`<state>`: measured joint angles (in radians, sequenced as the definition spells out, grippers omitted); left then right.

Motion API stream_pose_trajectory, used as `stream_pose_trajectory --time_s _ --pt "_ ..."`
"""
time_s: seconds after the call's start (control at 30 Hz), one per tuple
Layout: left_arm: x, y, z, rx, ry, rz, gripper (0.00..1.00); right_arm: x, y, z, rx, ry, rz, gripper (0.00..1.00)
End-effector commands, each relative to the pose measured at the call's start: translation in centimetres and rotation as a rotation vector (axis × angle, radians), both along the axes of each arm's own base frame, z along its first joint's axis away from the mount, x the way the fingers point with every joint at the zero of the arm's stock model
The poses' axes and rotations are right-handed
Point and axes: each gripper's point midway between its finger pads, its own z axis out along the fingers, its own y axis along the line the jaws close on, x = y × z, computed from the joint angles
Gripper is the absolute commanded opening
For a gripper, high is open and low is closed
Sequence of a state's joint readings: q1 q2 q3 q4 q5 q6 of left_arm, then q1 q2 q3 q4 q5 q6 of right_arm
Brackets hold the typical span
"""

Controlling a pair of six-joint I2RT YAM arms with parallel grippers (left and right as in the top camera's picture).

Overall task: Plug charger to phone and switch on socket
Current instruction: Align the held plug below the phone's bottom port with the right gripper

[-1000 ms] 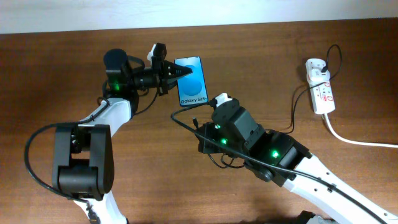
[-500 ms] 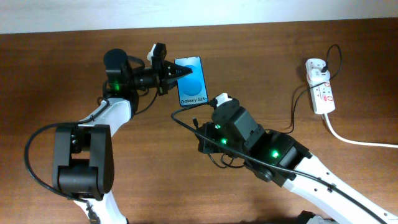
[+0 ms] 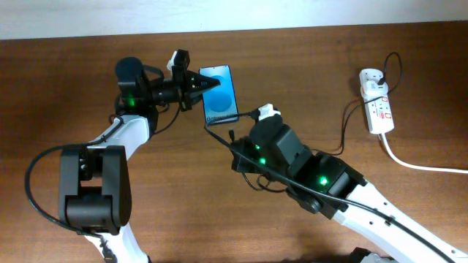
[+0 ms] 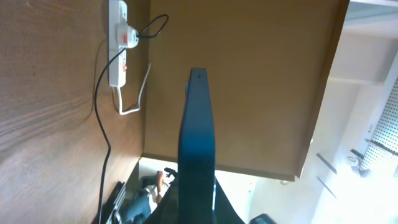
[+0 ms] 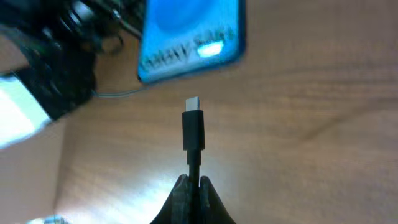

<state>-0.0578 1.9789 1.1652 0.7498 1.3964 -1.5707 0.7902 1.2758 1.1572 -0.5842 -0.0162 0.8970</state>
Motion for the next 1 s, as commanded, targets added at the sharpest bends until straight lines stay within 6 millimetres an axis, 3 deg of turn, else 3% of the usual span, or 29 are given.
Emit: stream_pose_trajectory --time_s 0.0,0.13,0.33,0.47,0.67,0.97 --pt "-0.4 -0.1 0.7 -0.002 -0.039 -0.039 0.00 0.7 0.4 0.8 0.003 -0.062 0.004 0.04" --pt "-0.6 -0.3 0.7 -0.004 -0.034 -0.054 0.00 1.5 1.2 0.9 0.012 -0.095 0.018 0.04" --pt "-0.6 -0.3 0.7 -0.007 0.002 -0.052 0.00 1.5 3.0 -2.0 0.029 0.018 0.036 0.04" --pt "-0.4 0.1 0.7 -0.007 0.001 -0.042 0.00 1.4 2.9 -2.0 0.028 0.019 0.037 0.04" --pt "0.7 2.8 0.7 -0.007 0.000 0.016 0.00 1.0 3.2 -1.8 0.043 0.031 0.060 0.04" --pt "0.7 3.0 1.0 -0.007 -0.033 0.017 0.00 1.0 3.5 -1.2 0.063 0.020 0.069 0.04"
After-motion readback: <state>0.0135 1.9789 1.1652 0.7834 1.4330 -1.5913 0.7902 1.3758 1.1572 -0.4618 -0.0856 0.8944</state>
